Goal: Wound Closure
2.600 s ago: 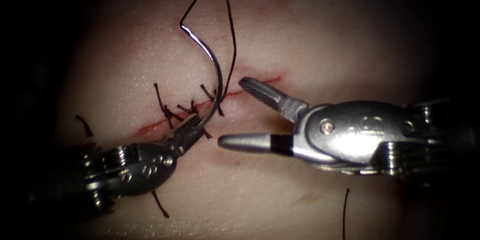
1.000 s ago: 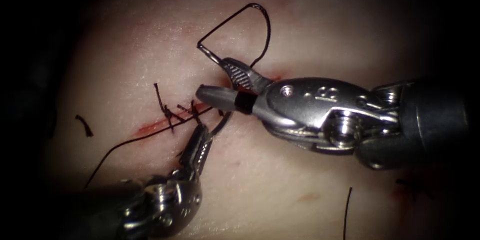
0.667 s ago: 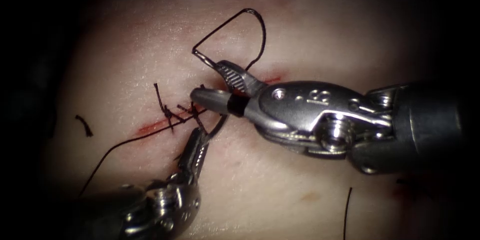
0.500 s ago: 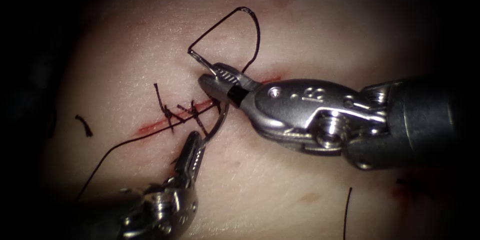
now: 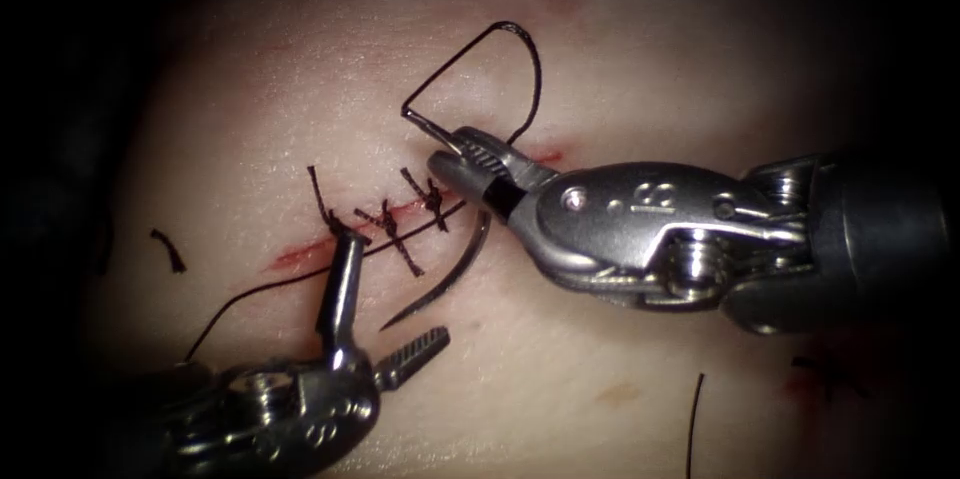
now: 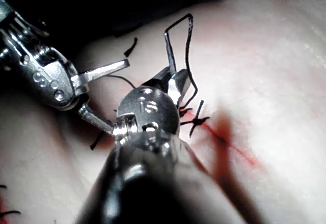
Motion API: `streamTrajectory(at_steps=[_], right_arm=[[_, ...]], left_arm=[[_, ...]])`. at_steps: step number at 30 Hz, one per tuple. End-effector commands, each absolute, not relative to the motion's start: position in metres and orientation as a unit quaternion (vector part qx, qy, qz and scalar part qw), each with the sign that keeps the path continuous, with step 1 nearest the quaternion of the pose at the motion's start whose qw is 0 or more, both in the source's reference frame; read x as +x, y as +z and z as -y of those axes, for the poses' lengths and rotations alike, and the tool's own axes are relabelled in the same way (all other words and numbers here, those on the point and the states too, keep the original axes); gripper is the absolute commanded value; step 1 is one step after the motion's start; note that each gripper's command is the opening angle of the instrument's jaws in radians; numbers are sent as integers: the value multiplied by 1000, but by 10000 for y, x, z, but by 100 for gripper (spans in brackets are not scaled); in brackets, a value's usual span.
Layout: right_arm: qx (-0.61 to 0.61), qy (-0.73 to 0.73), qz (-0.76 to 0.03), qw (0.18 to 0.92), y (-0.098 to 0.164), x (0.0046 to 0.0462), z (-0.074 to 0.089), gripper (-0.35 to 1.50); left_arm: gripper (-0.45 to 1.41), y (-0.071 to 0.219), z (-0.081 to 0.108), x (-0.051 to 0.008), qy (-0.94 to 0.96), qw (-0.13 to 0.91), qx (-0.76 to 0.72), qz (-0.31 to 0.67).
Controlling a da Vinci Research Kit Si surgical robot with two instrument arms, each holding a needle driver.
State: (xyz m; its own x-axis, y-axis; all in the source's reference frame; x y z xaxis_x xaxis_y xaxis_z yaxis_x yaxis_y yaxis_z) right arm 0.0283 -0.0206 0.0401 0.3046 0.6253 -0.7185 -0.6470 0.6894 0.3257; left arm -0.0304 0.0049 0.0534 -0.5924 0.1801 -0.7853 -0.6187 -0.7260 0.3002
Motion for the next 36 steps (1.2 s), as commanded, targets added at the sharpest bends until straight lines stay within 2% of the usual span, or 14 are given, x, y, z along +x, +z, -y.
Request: streamTrajectory(at_steps=[1,4,5,13,19,26,36], right_arm=[[-10,391,-452,802,407,285,211,-35],[0,376,-479,793,409,279,210,-35],[8,364,-495,789,411,274,210,-35],[48,304,-560,770,416,255,209,-35],[70,252,-605,752,420,243,208,-35],[81,171,-676,712,432,237,203,-35],[108,108,-733,663,428,238,211,-35]], left_arm=[[109,535,-48,-311,840,245,-402,-270],[104,522,-39,-316,827,267,-444,-219],[101,514,-34,-317,818,273,-482,-159],[101,491,-40,-311,770,296,-564,-40],[101,494,-56,-306,748,330,-574,32],[104,508,-70,-310,705,392,-568,167],[101,545,-101,-307,692,424,-548,200]])
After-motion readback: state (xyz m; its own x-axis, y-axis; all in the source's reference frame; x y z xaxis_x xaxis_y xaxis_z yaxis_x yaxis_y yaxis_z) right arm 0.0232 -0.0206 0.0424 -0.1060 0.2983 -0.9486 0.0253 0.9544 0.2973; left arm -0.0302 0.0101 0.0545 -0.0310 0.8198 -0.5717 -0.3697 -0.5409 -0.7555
